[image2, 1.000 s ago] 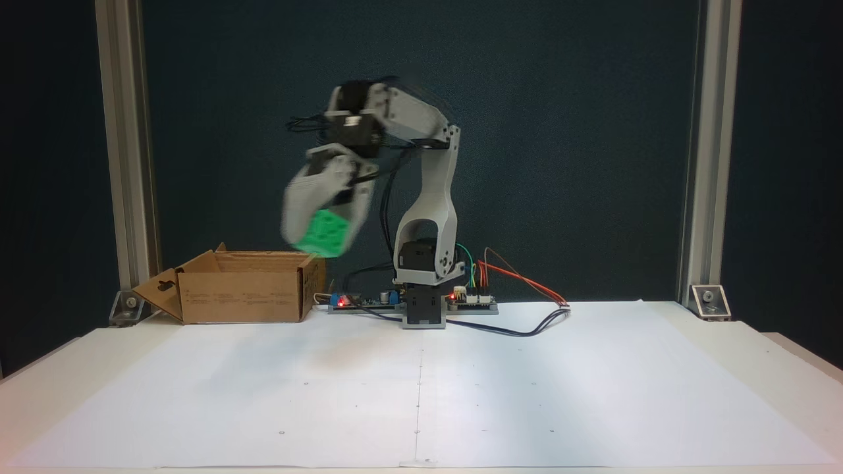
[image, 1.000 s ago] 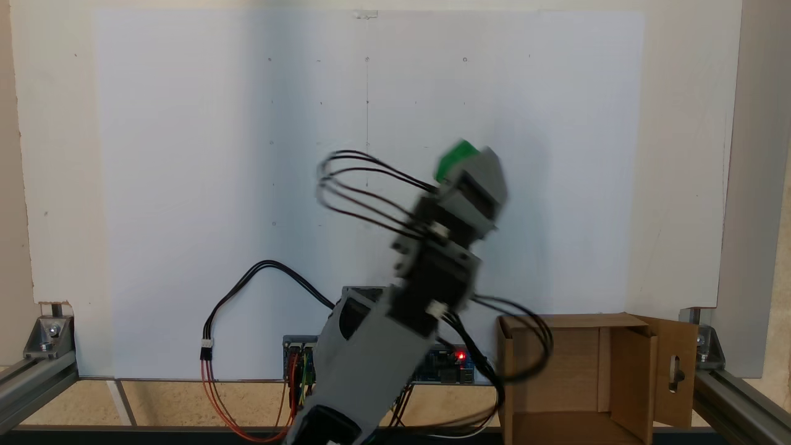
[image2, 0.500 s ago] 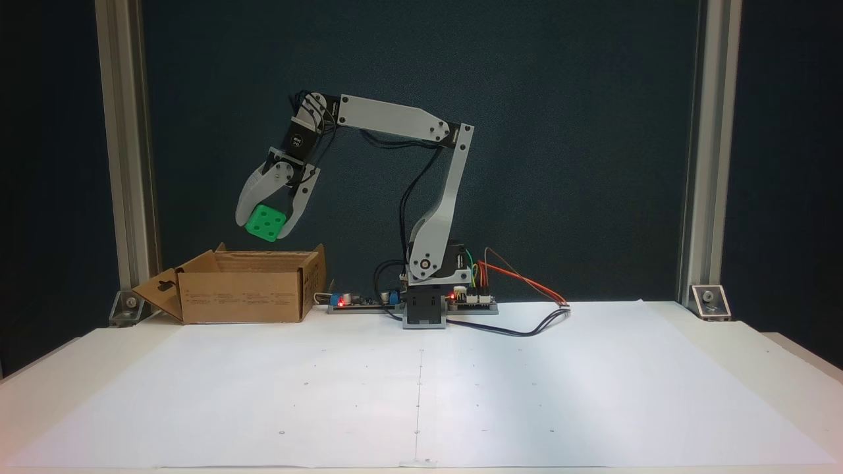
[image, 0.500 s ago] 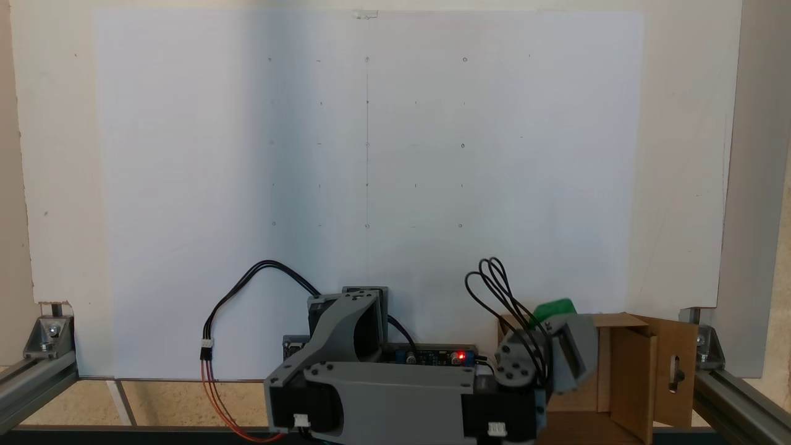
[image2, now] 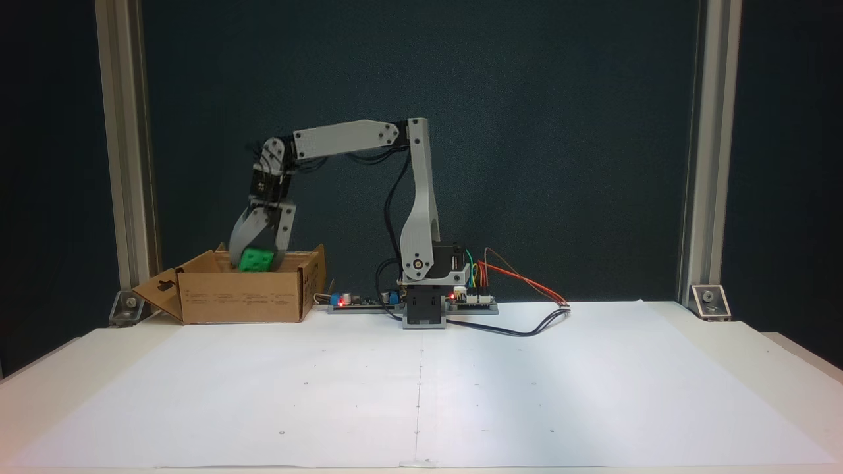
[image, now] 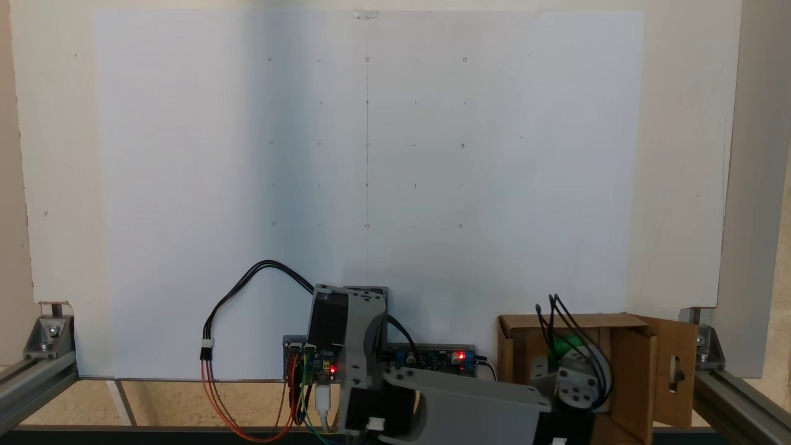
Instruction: Grasp a green dice and put it in the bin.
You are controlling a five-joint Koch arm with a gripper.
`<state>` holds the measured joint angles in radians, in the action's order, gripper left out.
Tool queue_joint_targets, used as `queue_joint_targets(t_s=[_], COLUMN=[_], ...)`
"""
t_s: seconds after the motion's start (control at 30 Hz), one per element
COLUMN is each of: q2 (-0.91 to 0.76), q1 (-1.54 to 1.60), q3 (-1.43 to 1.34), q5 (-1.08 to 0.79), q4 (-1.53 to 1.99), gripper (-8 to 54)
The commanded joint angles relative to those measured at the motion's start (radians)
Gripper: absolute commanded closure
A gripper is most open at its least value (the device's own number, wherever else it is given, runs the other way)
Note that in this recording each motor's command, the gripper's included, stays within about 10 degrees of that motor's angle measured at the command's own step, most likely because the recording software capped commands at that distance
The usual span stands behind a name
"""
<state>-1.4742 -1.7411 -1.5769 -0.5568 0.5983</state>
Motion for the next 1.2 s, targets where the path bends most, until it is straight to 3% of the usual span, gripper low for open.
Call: queue_joint_targets(t_s=[0.0,0.43,0.47,0.5,0.57,0.7,0.83,0.97,1.17], q2=[0.029,0.078,0.078,0.078,0.078,0.075,-0.003,-0.152,-0.295], q1=[-0.028,-0.109,-0.110,-0.114,-0.123,-0.124,-0.095,0.127,0.495], q3=[0.098,0.144,0.144,0.144,0.143,0.144,0.163,0.169,0.169], q5=[-0.091,-0.137,-0.137,-0.135,-0.133,-0.114,0.135,0.313,0.558], q4=[-0.069,-0.049,-0.049,-0.049,-0.046,-0.052,-0.069,-0.069,-0.069], gripper=[33.9,33.9,29.4,17.8,10.0,8.6,8.6,8.3,2.9])
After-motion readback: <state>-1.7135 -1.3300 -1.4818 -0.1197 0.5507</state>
